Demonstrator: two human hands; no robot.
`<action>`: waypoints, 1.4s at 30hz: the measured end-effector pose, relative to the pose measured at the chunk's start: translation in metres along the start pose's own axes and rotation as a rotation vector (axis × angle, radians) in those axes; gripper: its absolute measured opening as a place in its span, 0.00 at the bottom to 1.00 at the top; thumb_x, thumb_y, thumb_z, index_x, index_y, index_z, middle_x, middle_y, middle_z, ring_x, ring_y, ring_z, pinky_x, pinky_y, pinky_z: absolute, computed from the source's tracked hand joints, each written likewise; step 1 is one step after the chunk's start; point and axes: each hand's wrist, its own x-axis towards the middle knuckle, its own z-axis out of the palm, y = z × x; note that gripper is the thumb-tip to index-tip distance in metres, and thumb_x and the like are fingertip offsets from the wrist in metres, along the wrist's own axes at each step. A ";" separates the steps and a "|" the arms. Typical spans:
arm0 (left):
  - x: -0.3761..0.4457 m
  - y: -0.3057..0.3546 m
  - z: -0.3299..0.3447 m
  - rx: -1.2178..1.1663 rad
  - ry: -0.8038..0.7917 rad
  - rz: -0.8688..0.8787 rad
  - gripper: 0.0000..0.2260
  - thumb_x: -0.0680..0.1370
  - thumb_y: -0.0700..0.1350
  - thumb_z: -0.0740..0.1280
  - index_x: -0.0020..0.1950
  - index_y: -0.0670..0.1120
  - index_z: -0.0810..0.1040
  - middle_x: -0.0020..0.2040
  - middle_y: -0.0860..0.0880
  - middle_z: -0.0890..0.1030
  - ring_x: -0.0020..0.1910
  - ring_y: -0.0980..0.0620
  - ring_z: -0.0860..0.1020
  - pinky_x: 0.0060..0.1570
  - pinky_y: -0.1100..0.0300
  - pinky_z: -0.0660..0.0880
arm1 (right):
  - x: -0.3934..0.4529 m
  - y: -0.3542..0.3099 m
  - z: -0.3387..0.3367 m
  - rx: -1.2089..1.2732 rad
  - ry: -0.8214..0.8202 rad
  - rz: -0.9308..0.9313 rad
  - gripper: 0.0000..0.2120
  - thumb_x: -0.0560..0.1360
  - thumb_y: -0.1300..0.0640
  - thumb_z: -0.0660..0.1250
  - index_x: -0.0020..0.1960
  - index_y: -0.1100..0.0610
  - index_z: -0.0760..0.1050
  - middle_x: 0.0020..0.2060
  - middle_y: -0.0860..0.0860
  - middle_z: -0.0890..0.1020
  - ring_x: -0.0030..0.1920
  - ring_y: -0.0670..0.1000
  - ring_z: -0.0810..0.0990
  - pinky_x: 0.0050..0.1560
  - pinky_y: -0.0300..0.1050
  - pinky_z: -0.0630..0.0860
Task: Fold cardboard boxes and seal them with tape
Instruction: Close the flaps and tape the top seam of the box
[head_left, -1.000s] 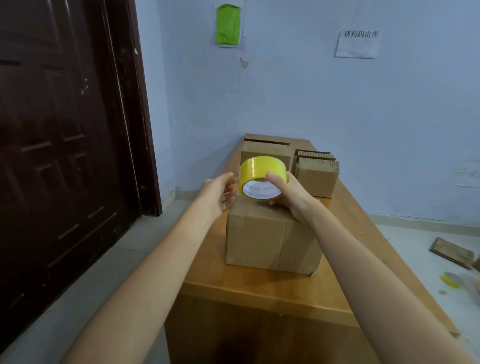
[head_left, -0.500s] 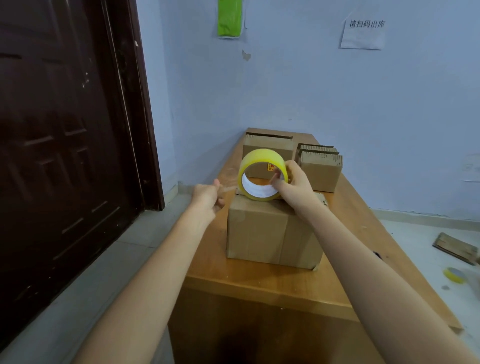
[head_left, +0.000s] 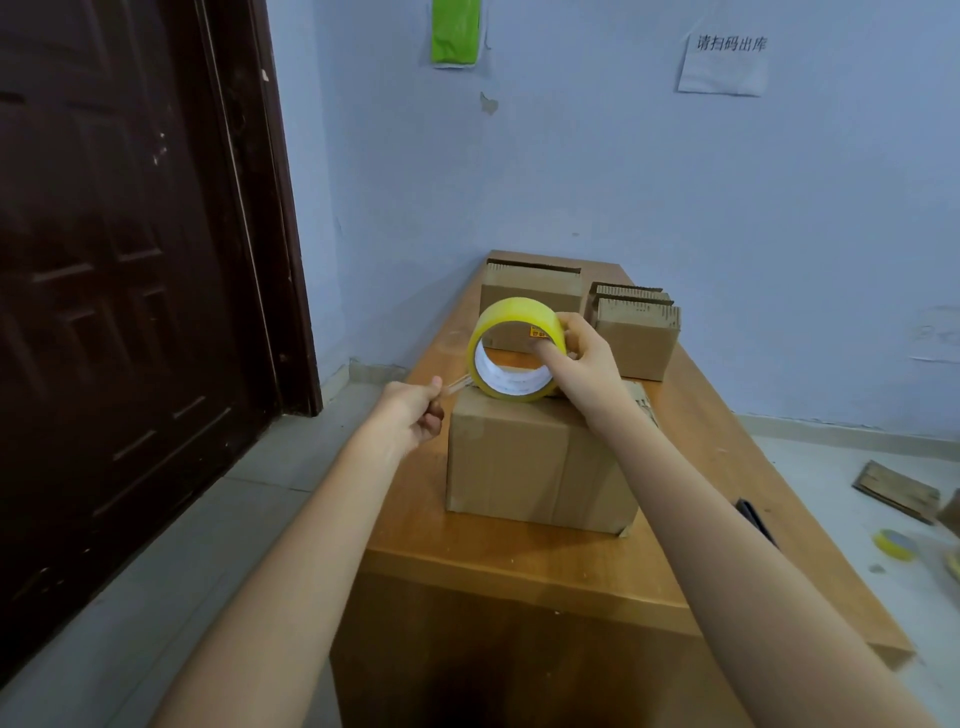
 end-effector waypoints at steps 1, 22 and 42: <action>0.000 -0.002 0.000 0.000 0.000 -0.014 0.09 0.80 0.40 0.63 0.40 0.41 0.70 0.31 0.48 0.65 0.24 0.56 0.64 0.16 0.71 0.58 | 0.000 0.000 0.000 -0.011 -0.009 -0.001 0.07 0.76 0.63 0.65 0.53 0.56 0.75 0.33 0.46 0.72 0.28 0.37 0.70 0.32 0.26 0.66; -0.004 -0.015 0.014 0.238 -0.088 0.313 0.16 0.81 0.54 0.58 0.67 0.51 0.72 0.64 0.56 0.74 0.59 0.58 0.72 0.62 0.60 0.67 | 0.010 0.010 0.005 -0.417 -0.123 0.091 0.09 0.72 0.57 0.66 0.50 0.57 0.70 0.39 0.47 0.74 0.44 0.50 0.75 0.53 0.55 0.75; -0.037 -0.027 0.021 0.701 -0.127 0.672 0.29 0.67 0.69 0.66 0.61 0.53 0.74 0.55 0.56 0.79 0.54 0.57 0.76 0.57 0.52 0.74 | 0.012 0.012 0.004 -0.327 -0.075 0.172 0.12 0.78 0.52 0.61 0.53 0.61 0.68 0.39 0.51 0.74 0.42 0.52 0.73 0.48 0.50 0.71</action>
